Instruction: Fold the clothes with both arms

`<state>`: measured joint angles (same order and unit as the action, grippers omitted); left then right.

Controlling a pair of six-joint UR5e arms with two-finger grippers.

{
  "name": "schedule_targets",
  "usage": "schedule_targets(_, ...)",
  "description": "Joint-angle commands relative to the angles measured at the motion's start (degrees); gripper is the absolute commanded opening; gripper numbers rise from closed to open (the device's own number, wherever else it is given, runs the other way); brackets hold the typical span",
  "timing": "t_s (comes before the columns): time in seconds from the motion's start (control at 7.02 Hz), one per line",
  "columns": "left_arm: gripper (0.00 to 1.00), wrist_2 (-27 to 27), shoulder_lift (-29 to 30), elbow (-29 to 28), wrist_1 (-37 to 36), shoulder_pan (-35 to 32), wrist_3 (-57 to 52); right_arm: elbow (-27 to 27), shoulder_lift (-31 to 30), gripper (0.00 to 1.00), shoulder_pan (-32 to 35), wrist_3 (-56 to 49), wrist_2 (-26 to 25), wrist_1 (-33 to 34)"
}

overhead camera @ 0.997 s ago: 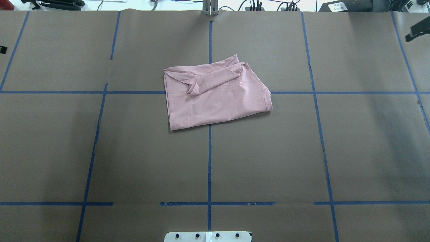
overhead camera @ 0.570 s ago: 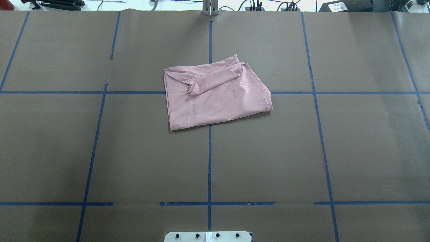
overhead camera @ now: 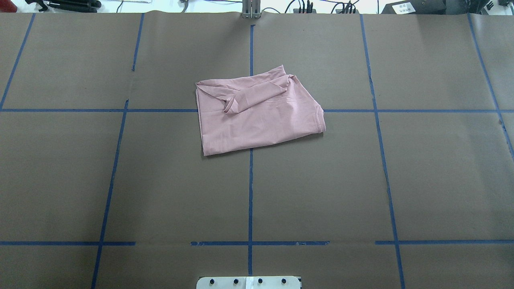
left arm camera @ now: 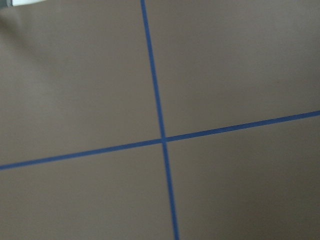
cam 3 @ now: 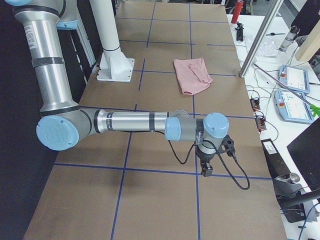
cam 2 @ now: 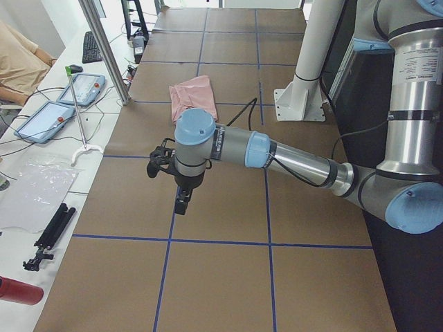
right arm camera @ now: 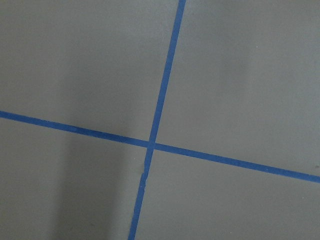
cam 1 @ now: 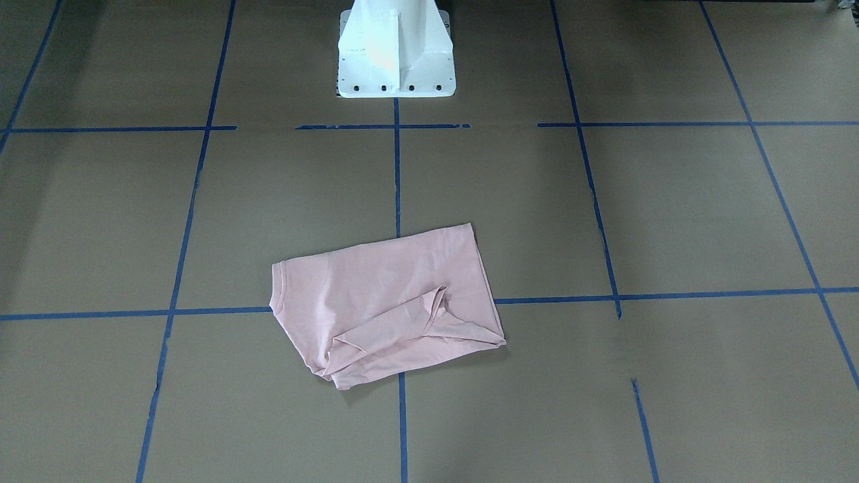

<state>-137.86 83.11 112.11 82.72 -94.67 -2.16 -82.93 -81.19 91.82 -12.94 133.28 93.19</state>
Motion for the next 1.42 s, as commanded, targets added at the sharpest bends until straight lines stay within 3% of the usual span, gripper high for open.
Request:
schedule_targets(0.0, 1.00, 5.9, -3.5, -2.0, 6.7, 1.5, -4.0, 0.2, -0.4, 1.00, -0.1, 0.7, 1.1, -0.2)
schedule_targets(0.28, 1.00, 5.7, -0.2, -7.6, 9.1, 1.5, -3.9, 0.7, -0.2, 1.00, -0.3, 0.9, 2.0, 0.2)
schedule_targets(0.71, 1.00, 5.7, 0.2, -11.2, 9.2, 1.7, -3.6, 0.7, -0.6, 1.00, -1.5, 0.6, 1.5, -0.5)
schedule_targets(1.28, 1.00, 5.8, 1.6, -11.4, 9.3, 3.7, -4.2, 2.4, -2.2, 1.00, -3.8, 0.7, 0.6, -0.7)
